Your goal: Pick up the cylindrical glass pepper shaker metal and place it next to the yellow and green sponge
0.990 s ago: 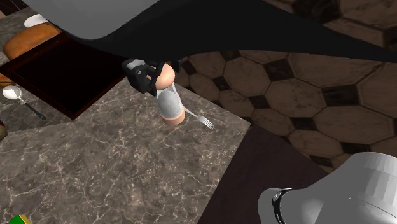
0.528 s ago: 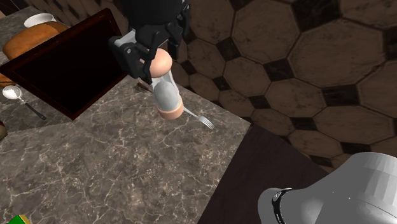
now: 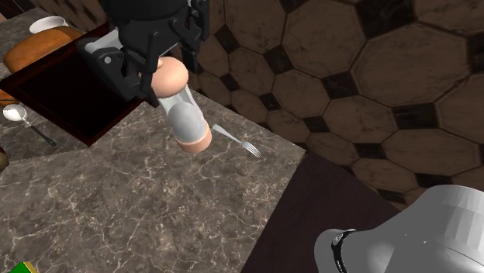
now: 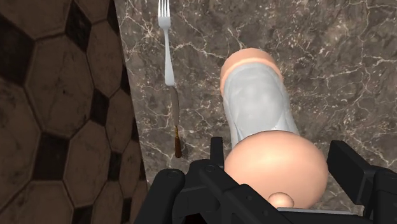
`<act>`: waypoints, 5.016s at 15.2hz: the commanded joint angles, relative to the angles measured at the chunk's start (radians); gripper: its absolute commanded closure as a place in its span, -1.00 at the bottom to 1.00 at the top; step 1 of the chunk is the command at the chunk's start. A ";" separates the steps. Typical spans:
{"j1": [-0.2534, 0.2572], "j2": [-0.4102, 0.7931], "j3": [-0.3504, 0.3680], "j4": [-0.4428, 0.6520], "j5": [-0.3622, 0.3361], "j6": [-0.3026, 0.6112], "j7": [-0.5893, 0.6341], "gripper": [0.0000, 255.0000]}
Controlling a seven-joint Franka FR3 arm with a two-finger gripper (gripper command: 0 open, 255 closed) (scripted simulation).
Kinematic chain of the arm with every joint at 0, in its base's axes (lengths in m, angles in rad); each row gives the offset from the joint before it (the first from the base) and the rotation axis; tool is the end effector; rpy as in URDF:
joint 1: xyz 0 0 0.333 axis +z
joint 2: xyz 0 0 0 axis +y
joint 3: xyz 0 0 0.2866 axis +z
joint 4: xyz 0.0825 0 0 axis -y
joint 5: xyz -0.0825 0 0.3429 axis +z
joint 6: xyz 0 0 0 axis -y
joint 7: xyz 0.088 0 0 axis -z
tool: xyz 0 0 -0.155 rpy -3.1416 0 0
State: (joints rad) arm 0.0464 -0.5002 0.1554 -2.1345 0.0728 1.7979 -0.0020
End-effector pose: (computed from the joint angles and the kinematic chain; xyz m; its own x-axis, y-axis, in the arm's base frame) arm 0.3844 0.0968 0.5431 0.9714 0.1771 0.1580 0.1790 -0.9838 0.0020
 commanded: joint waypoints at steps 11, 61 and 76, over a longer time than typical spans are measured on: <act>0.070 0.127 0.244 0.135 0.020 0.005 0.310 1.00; 0.479 1.023 0.568 0.789 -0.558 0.019 1.092 1.00; 0.461 1.058 0.546 0.634 -0.599 0.192 1.143 1.00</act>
State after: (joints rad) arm 0.5091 0.5550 0.7029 -1.4897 -0.5226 1.9776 1.1375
